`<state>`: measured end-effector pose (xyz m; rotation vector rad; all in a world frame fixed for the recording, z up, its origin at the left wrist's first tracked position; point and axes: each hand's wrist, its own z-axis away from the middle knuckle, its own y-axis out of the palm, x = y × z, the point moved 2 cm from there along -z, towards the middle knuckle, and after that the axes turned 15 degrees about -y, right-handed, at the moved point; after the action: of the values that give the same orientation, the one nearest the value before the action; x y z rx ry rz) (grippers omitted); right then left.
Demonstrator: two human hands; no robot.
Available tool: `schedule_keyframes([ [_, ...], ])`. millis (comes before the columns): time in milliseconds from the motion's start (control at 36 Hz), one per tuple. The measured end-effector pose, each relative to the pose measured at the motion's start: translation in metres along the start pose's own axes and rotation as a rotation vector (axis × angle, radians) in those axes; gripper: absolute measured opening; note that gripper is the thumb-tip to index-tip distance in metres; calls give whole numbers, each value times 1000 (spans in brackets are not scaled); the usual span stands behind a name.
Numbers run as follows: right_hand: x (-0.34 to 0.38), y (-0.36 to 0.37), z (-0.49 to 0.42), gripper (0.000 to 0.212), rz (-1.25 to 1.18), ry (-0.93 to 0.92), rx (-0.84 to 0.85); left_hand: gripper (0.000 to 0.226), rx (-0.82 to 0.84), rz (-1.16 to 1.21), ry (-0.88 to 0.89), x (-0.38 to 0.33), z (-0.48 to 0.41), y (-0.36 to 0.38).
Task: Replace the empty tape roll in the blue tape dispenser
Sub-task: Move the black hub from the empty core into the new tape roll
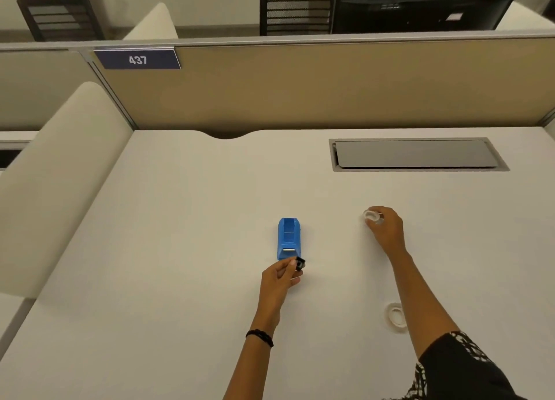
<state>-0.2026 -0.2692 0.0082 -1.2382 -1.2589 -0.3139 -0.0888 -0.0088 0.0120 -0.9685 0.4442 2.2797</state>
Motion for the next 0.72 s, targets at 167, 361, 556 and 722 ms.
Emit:
schedule_keyframes([
  [167, 1, -11, 6, 21, 4, -32, 6, 32, -1, 14, 10, -1, 4, 3],
  [361, 9, -25, 35, 18, 4, -46, 56, 31, 8, 11, 38, -7, 15, 6],
  [556, 9, -41, 83, 19, 10, 13, 97, 27, 19, 8, 66, -10, 28, 6],
  [722, 4, -52, 122, 18, 24, 28, 111, 21, 31, 0, 107, -10, 45, 3],
])
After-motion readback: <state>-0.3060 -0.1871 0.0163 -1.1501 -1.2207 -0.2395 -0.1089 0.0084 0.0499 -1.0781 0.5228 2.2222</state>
